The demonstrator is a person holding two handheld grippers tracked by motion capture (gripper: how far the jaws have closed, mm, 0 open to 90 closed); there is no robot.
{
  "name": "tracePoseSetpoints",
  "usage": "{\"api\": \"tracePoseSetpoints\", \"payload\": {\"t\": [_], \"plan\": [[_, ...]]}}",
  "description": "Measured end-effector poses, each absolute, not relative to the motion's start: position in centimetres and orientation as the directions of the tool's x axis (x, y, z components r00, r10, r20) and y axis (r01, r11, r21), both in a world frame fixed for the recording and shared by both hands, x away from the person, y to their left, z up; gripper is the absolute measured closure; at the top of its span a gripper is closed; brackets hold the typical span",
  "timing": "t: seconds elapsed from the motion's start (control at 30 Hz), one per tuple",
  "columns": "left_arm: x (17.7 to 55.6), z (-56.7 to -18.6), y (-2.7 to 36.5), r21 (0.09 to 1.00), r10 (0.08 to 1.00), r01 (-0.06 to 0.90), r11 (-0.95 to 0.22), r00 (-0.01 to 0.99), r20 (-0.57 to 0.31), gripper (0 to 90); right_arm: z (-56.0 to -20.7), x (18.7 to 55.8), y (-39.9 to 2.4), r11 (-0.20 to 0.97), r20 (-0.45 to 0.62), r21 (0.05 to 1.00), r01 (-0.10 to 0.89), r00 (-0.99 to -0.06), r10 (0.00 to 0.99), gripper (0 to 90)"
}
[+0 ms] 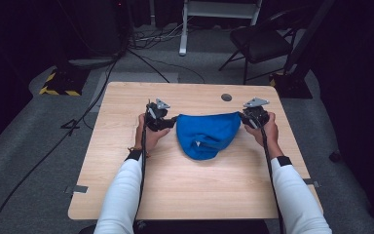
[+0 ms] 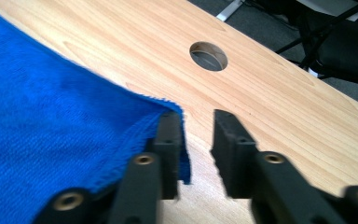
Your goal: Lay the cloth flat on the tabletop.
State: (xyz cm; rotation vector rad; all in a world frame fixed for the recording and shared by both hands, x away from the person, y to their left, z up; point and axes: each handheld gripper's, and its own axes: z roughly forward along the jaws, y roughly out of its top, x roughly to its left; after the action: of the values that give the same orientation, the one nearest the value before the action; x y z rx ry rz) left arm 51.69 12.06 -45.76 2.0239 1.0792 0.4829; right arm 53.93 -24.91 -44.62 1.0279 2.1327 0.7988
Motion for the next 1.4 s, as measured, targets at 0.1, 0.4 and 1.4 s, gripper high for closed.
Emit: {"api": "tracePoseSetpoints", "payload": {"t": [0.1, 0.4, 1.4], "plan": [[51.0, -45.5, 12.0, 0.779, 0.802, 0.514, -0.358, 0.597, -0.025, 35.4, -44.5, 53.7, -24.9, 0.486, -0.246, 0.753, 0.444, -0.495, 0.833, 60.2], [44.8, -45.3, 10.2, 0.749, 0.652, 0.438, -0.497, 0.758, -0.01, 29.9, -42.5, 49.3, -23.7, 0.503, -0.185, 0.793, 0.345, -0.65, 0.737, 43.3], [44.3, -49.2, 7.8, 0.665, 0.599, 0.472, -0.58, 0.8, -0.045, 62.4, -48.2, 41.3, -13.3, 0.684, -0.133, 0.7, 0.207, -0.902, 0.41, 57.0]]}}
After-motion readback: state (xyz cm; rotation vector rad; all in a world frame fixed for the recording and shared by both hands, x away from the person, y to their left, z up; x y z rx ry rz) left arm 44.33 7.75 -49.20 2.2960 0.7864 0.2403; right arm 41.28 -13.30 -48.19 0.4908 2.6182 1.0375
